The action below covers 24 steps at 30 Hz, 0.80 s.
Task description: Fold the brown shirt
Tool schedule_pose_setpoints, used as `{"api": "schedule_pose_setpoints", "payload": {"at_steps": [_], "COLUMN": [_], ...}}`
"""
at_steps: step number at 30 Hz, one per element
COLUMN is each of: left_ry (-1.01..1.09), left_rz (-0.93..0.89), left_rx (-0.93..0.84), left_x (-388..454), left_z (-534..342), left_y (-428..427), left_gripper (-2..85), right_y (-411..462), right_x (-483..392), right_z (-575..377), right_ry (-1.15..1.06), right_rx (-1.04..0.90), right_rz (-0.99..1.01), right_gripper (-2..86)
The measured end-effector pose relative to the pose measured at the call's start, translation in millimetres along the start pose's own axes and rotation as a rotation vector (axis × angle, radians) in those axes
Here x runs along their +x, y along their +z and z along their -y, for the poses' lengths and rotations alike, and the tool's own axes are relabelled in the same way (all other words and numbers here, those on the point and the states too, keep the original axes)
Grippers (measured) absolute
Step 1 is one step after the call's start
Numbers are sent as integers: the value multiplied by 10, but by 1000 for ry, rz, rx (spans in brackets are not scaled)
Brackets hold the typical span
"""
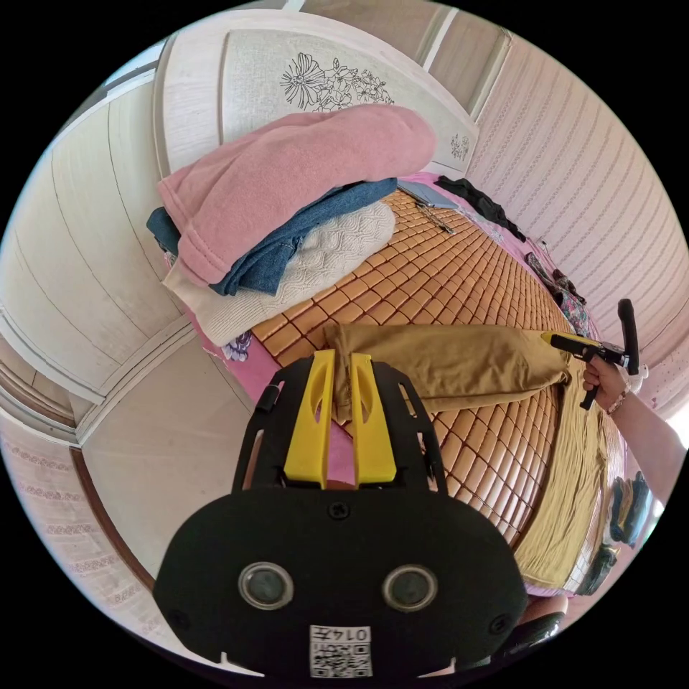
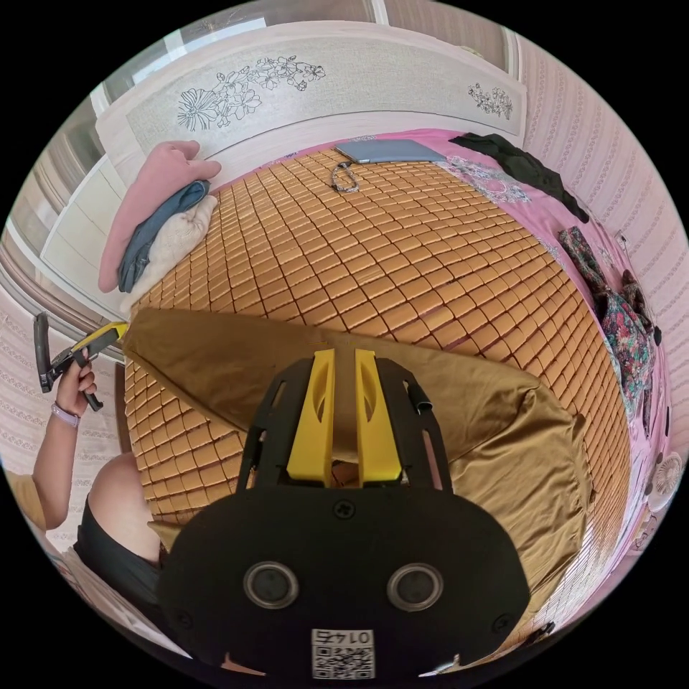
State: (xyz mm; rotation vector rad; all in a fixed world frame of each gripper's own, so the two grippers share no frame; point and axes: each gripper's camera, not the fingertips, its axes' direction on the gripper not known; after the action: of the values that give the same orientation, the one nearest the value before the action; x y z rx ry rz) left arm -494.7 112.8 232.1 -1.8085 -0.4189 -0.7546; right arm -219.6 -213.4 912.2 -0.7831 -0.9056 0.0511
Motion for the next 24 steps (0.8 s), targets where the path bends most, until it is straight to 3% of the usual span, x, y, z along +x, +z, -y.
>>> {"api": "schedule_pose_setpoints", "payload": {"at_steps": [3, 5, 7, 11, 15, 18, 21, 24], "left_ry": [2, 56, 109, 2, -71, 5, 178, 355], "left_rz": [-6, 38, 68, -9, 31, -55, -219, -388], "left_rx": [-10, -80, -43, -9, 107, 155, 34, -217], "left_x": [90, 188, 237, 111, 53, 145, 484, 992], "left_z": [-69, -92, -116, -135, -206, -288, -423, -650], "left_y": [14, 172, 190, 137, -201, -509, -630, -502], "left_gripper": [38, 25, 16, 5, 21, 34, 42, 48], "right_y": [113, 90, 67, -264, -874, -1193, -1414, -1599], "right_x": [-52, -121, -181, -280, -376, -399, -446, -560], "right_z": [-85, -145, -178, -346, -1178, -2143, -3160, -3999], "right_ry": [-14, -35, -62, 20, 26, 121, 315, 546], "right_rx": [-73, -28, -16, 78, 190, 142, 5, -109], "right_rz": [8, -14, -30, -121, 22, -30, -104, -144], "right_gripper": [35, 35, 31, 23, 23, 38, 53, 64]}}
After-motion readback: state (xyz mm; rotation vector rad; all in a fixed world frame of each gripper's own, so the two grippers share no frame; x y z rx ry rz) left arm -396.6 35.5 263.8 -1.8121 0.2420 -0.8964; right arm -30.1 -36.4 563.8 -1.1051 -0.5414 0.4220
